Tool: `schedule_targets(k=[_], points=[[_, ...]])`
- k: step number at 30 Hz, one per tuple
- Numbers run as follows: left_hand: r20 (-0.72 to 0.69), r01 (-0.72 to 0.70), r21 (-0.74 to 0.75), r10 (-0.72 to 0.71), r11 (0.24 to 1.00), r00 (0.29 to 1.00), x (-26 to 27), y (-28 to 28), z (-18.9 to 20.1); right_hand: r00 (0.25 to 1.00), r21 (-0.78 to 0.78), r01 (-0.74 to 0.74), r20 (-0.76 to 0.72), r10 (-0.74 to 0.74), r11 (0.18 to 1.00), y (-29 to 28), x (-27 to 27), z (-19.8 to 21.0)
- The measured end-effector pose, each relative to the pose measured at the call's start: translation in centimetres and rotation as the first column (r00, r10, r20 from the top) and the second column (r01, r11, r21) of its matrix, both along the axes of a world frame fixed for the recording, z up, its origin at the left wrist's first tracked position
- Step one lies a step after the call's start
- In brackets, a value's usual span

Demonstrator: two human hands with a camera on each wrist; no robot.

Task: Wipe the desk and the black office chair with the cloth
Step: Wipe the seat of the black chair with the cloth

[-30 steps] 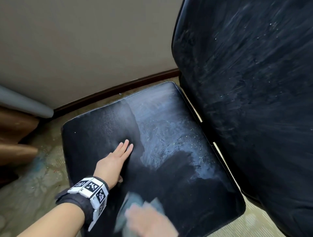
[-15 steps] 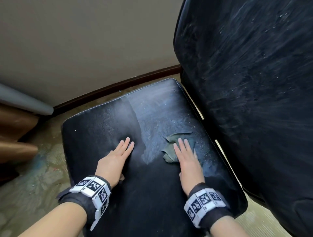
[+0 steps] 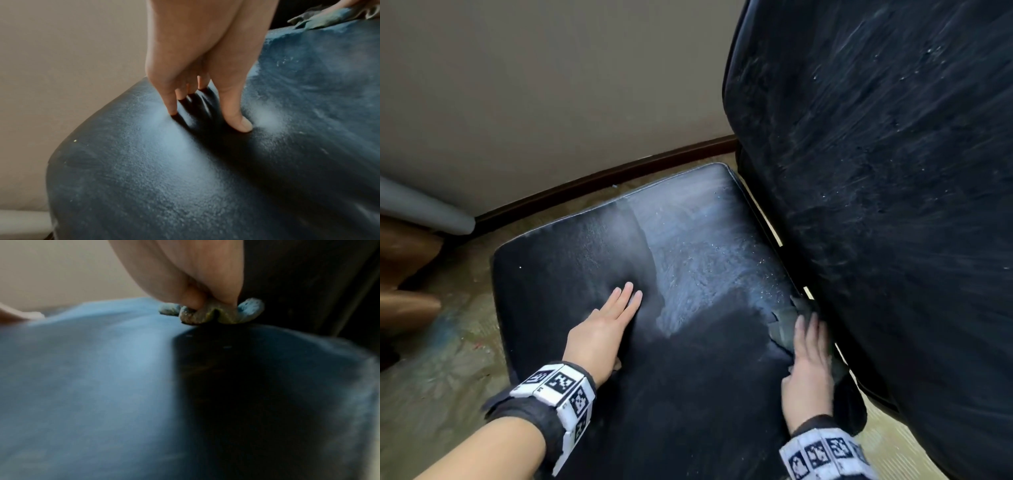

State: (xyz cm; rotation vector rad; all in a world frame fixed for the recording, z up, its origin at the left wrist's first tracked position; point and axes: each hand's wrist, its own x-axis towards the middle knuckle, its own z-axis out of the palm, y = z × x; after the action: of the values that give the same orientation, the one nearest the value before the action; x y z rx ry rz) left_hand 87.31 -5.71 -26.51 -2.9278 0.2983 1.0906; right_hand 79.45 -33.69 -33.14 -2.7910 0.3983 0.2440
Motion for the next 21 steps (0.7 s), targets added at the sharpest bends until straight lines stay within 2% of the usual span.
schedule_targets(k=[1,2,4,5,6,8,9,10,12,14,15,17,18,20,21], points=[[-0.005,-0.004,0.000,0.004,1.000,1.000,0.0,0.0,0.0,0.998,-0.011,-0.061,-0.033,0.061,0.998,1.1,-0.4,-0.2],[-0.008,-0.004,-0.001,0.004,1.000,1.000,0.0,0.0,0.0,0.979,-0.015,-0.195,-0.070,0.194,0.981,2.1,-1.2,-0.8],[-0.010,-0.011,-0.002,0.011,1.000,1.000,0.1,0.1,0.0,0.875,-0.020,-0.484,0.001,0.484,0.875,2.3,-2.8,-1.3],[-0.012,-0.015,-0.002,0.015,1.000,1.000,0.1,0.1,0.0,0.837,-0.059,-0.543,0.044,0.545,0.838,0.9,-2.7,-1.2],[-0.018,-0.014,0.000,0.014,1.000,1.000,0.2,0.0,0.1,0.846,-0.073,-0.527,0.046,0.531,0.847,-0.8,-2.3,-1.1],[-0.034,-0.005,0.011,0.005,1.000,0.999,0.2,-0.1,0.2,0.951,-0.047,-0.309,-0.002,0.309,0.950,-3.5,-1.6,-0.7],[-0.030,-0.005,0.013,0.006,1.000,1.000,0.2,-0.2,0.2,0.978,0.012,-0.204,-0.036,0.204,0.979,-3.7,-1.4,-0.3],[-0.023,-0.010,0.009,0.010,1.000,1.000,0.3,-0.2,0.2,0.983,0.047,-0.172,-0.052,0.175,0.984,-2.9,-1.7,-0.2],[-0.019,-0.013,0.006,0.013,1.000,1.000,0.3,-0.3,0.3,0.955,0.062,-0.283,-0.075,0.287,0.957,-0.8,-4.2,-1.2],[-0.015,-0.012,0.006,0.012,1.000,1.000,0.2,-0.3,0.2,0.945,0.144,-0.328,0.050,0.324,0.934,-0.4,-6.5,-1.8],[-0.013,-0.020,0.001,0.020,1.000,1.000,0.2,-0.3,0.2,0.927,0.142,-0.375,0.081,0.367,0.916,-0.9,-6.6,-1.6],[-0.002,-0.024,-0.004,0.024,1.000,1.000,0.2,-0.4,0.1,0.885,0.036,-0.465,0.051,0.463,0.885,-2.8,-4.4,-1.0],[-0.002,-0.029,-0.009,0.029,1.000,1.000,0.1,-0.4,0.1,0.893,0.038,-0.448,0.061,0.445,0.893,-3.7,-2.7,-0.7],[-0.016,-0.038,-0.022,0.038,0.999,0.999,-0.1,-0.4,0.1,0.970,0.089,-0.245,0.034,0.242,0.966,-3.9,-0.4,-0.6],[-0.011,-0.039,-0.023,0.038,0.999,0.999,-0.1,-0.4,0.1,0.984,0.126,-0.177,-0.001,0.178,0.976,-3.5,-0.4,-0.5]])
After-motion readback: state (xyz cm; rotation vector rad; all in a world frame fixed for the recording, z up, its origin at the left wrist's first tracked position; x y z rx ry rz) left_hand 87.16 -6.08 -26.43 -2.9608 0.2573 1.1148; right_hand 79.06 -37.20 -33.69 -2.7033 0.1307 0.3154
